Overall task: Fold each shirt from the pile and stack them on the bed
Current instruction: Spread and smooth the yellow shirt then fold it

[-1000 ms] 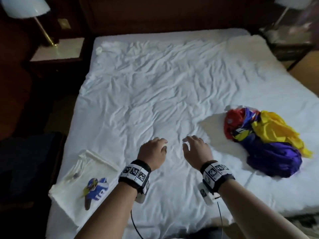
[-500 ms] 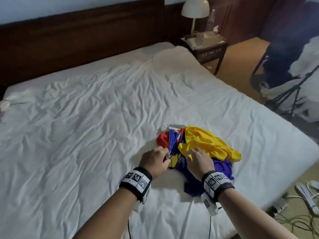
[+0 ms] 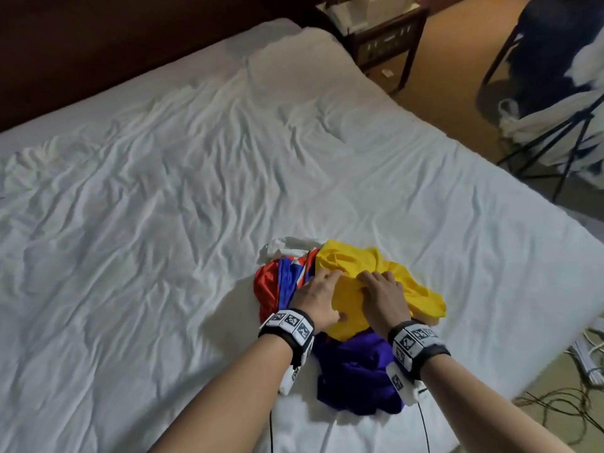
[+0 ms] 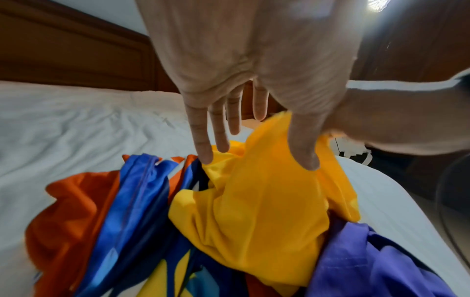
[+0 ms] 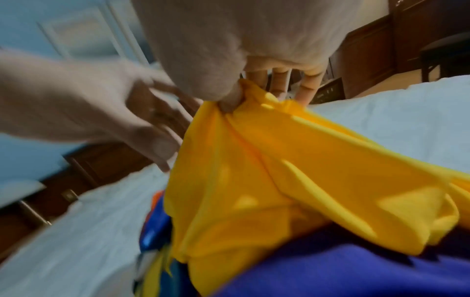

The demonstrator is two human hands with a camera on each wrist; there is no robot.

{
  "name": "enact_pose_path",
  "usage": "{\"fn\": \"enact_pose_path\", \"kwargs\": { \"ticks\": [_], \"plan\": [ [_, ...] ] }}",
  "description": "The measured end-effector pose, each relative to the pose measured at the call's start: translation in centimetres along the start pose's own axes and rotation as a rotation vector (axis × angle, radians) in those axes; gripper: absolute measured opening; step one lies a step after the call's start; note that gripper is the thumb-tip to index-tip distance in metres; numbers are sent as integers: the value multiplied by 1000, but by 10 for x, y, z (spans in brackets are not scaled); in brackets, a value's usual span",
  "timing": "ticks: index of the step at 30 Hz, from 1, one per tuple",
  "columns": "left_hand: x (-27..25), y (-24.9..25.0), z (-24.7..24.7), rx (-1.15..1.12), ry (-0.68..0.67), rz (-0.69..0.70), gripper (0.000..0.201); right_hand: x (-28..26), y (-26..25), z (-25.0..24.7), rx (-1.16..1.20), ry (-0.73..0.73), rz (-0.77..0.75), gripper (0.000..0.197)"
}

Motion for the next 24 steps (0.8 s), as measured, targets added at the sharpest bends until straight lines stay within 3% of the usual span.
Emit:
{"fn": "enact_pose_path", "kwargs": {
  "ticks": [2, 4, 8, 10, 11, 13, 15, 19, 21, 23, 24],
  "plan": [
    [13, -4, 6, -77, -19, -10, 104, -1, -16, -16, 294, 85, -51, 37],
    [21, -6, 10, -145, 21, 17, 97, 0, -39, -36, 502, 111, -87, 40],
    [8, -2, -4, -392, 192, -44, 8, 6, -91, -74, 699, 190, -231, 45],
    [-8, -9, -15, -578, 289, -91, 35, 10, -115, -90, 775, 233, -229, 40],
    [-18, -17, -19, -668, 331, -97, 35, 14, -126, -98, 790, 269, -223, 39],
    [-51, -29, -38, -822, 384, -99, 9, 23, -148, -114, 777, 343, -266, 38],
    [-88, -40, -58, -901, 454, -120, 37, 30, -168, -124, 732, 366, -314, 37],
    [-170, -59, -101, -1020, 676, -93, 20, 21, -213, -123, 600, 259, -222, 50],
    [-213, -69, -118, -960, 795, -141, 21, -6, -239, -115, 467, 262, -268, 57],
    [-253, -80, -131, -944, 875, -209, 22, -46, -265, -104, 477, 264, -428, 37],
    [-273, -85, -137, -963, 913, -233, 21, -69, -279, -97, 533, 198, -519, 24]
  ]
}}
Point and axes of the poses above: each hand's wrist, its own x-axis towards the middle knuckle, its own z-axis out of the palm, y = z × x, the point moved 2 cm from there along x, towards the middle knuckle, and after that the axes turned 3 degrees about x, right-handed, at the moved point
